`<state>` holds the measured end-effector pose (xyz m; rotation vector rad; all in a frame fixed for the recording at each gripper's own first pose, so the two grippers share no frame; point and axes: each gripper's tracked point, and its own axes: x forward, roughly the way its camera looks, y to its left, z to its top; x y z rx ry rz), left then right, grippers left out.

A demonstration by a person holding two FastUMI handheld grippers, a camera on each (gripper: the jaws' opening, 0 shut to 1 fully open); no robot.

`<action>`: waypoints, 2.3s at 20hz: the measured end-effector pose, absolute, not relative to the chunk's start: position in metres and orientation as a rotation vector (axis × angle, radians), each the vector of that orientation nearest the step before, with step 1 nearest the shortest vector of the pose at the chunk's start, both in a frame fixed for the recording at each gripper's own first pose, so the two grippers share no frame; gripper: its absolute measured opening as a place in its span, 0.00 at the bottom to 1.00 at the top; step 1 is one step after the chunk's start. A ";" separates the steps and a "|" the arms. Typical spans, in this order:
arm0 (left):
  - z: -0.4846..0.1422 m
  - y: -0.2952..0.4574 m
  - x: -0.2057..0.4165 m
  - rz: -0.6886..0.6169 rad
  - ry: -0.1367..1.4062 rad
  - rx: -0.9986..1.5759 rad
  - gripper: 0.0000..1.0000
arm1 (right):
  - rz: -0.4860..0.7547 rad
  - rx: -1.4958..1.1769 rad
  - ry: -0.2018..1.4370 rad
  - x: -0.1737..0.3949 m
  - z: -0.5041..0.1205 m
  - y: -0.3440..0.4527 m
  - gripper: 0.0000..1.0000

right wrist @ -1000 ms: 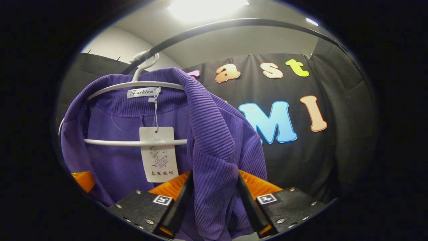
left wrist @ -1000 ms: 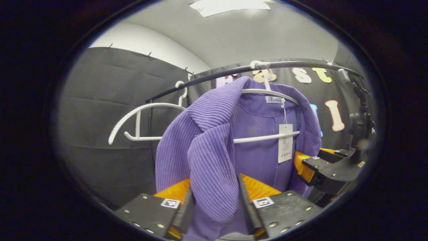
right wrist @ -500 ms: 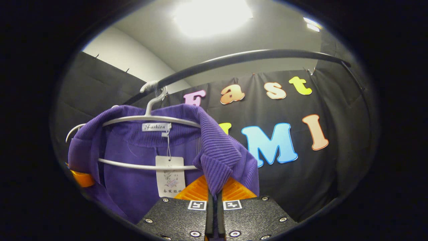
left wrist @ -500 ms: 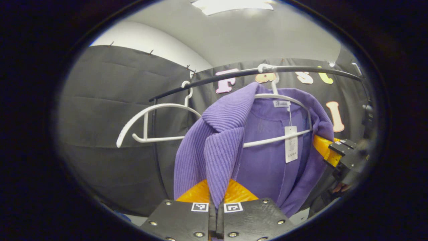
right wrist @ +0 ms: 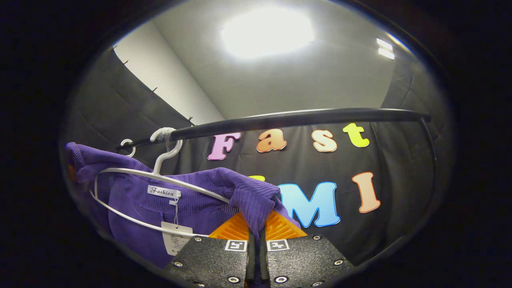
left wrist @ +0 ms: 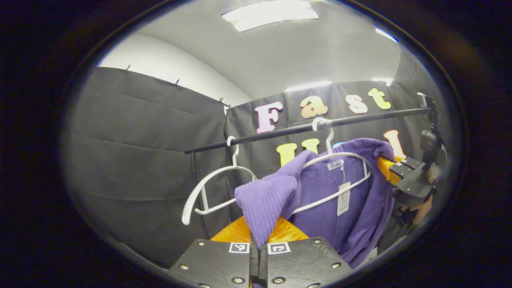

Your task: Grasp the clothes on the hanger with both hands and then place them into the laundry hamper below.

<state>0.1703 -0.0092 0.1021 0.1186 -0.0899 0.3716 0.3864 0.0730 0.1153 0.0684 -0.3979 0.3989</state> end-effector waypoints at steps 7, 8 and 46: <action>0.136 0.023 0.166 0.404 -0.131 0.140 0.06 | 0.354 0.021 -0.419 0.406 0.122 0.054 0.05; 0.139 0.031 0.167 0.417 -0.131 0.149 0.06 | 0.341 0.025 -0.418 0.409 0.123 0.048 0.05; -0.026 0.067 0.236 0.243 0.180 0.066 0.06 | 0.288 0.211 0.252 0.448 -0.121 0.065 0.05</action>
